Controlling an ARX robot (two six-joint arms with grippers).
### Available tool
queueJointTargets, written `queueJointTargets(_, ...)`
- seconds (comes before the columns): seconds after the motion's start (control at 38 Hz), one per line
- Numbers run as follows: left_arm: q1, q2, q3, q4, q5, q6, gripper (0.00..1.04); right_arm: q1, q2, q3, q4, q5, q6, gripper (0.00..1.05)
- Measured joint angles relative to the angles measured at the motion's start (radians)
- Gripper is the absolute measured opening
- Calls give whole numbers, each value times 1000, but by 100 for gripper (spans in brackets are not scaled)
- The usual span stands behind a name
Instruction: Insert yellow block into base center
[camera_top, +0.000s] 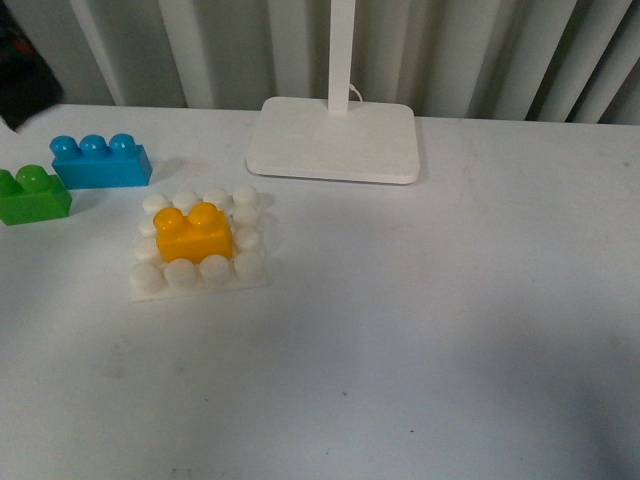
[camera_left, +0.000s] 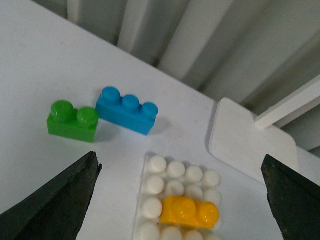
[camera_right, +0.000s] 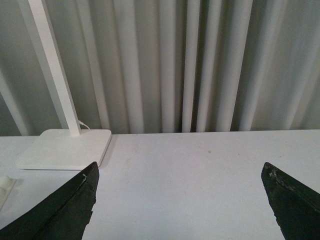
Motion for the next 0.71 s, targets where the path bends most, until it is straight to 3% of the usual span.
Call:
queueJointTargets(0.05,13,-6,-15,58,30,45,96,0,0,0,0,0,0,95)
queueJointTargets(0.13,38,23,-116,370,115,228,79,0,0,0,0,0,0,95)
queueJointTargets(0.18,54,-9,-169,475,138,351,67,0,0,0,0,0,0,95)
queueJointTargets(0.58,138,-300,-305,349,214,473,4,0,0,0,0,0,0,95)
queueJointTargets(0.66,152,-383,-327,291,232,480,4,0,0,0,0,0,0,95)
queueJointTargets(0.71,202,-443,-342,244,299,483,4,0,0,0,0,0,0,95)
